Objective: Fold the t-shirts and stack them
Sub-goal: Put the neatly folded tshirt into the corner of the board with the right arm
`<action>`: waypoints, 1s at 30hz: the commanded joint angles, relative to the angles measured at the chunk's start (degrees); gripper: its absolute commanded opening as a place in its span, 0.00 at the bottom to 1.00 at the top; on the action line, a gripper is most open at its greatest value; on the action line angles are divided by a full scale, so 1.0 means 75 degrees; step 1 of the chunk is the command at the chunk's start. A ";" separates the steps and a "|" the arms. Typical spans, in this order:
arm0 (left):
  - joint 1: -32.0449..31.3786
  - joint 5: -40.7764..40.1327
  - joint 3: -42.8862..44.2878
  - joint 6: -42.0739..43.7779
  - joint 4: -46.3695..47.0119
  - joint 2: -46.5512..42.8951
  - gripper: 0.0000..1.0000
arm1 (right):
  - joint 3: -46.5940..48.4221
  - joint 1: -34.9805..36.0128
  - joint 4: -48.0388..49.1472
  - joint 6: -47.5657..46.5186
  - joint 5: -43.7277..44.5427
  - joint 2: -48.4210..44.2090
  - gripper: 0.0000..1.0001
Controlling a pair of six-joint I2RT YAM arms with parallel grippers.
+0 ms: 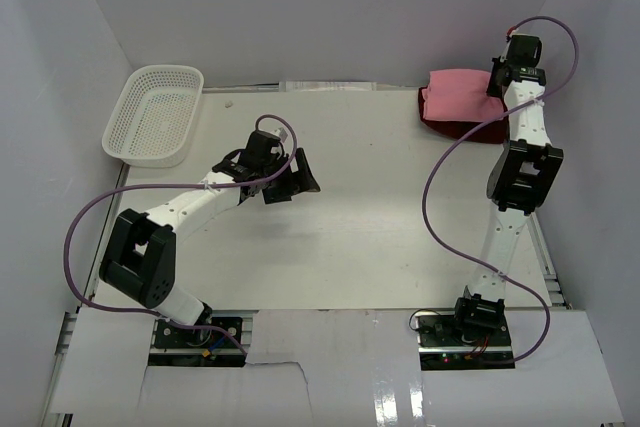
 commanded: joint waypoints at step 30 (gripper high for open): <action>0.0025 0.0112 0.0193 -0.0023 0.0065 -0.0057 0.98 | 0.0125 -0.0215 0.0602 0.0206 -0.0223 0.0308 0.78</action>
